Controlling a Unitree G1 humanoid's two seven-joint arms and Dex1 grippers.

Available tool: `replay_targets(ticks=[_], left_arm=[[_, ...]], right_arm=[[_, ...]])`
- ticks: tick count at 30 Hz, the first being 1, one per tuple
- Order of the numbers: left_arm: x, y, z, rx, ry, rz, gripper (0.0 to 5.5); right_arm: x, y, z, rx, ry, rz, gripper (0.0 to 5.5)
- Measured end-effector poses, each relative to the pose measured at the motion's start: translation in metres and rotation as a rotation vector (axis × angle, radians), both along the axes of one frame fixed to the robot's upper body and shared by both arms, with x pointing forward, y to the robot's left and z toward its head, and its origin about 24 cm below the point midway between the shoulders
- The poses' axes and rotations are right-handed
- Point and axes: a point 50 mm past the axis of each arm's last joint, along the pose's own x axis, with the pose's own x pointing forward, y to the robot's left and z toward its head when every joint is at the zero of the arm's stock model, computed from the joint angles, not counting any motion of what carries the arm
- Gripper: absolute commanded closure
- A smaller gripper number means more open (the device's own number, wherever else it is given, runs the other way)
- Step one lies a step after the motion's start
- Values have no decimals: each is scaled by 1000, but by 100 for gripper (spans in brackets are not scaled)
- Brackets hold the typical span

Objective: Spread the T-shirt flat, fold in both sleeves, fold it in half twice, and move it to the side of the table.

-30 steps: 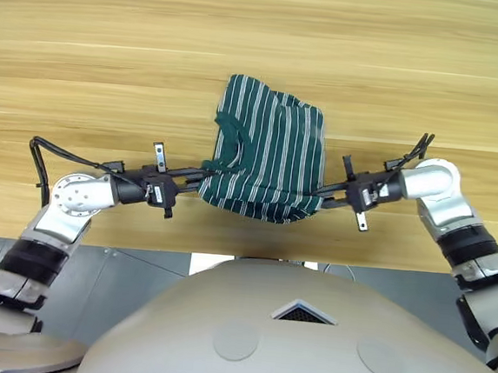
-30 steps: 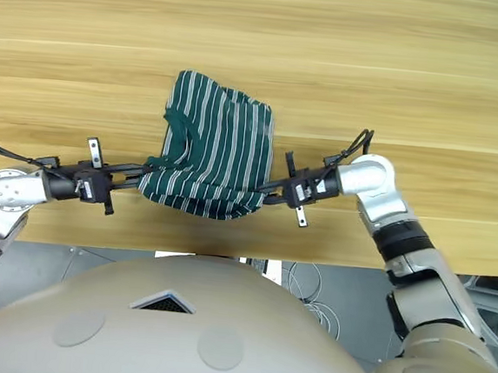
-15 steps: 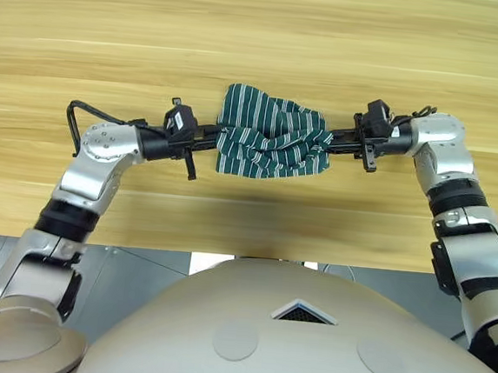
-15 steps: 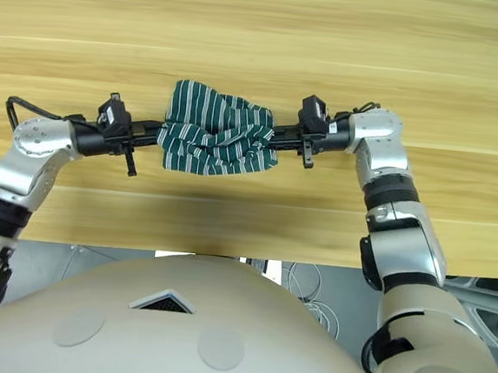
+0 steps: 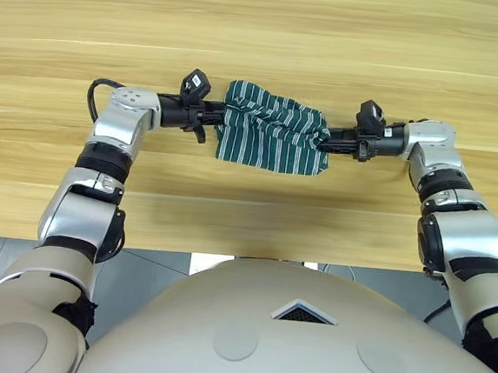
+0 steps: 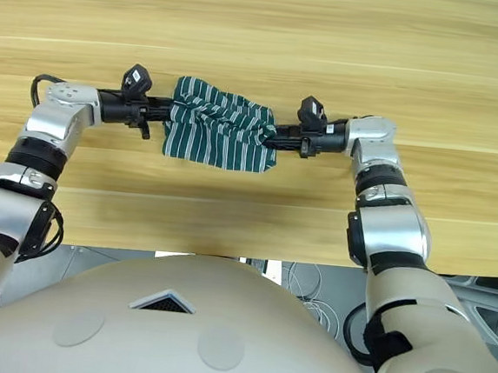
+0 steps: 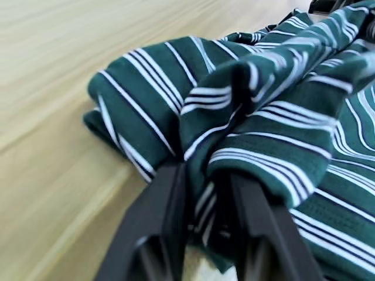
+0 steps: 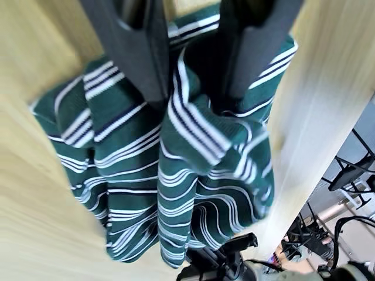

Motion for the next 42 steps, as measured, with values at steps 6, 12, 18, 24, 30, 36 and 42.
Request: replay_targets(ticks=[6,12,18,24,30,36,42], left_arm=[[0,1,-1,-18,8,13,315],[1,11,4,-154,49,148,261],[0,30,-4,-179,45,294,261],[-10,60,5,-233,-119,432,261],[-23,59,48,-362,-371,431,261],[-37,62,90,-526,-590,594,261],[-42,52,118,-589,-689,620,261]], right_arm=[[8,-1,7,81,-11,-80,274],[20,-9,23,145,-118,-207,253],[29,-6,27,29,-280,-313,253],[25,8,55,82,-561,-216,253],[-3,73,70,244,-656,66,253],[-16,108,35,164,-505,189,253],[14,92,0,-90,-337,22,253]])
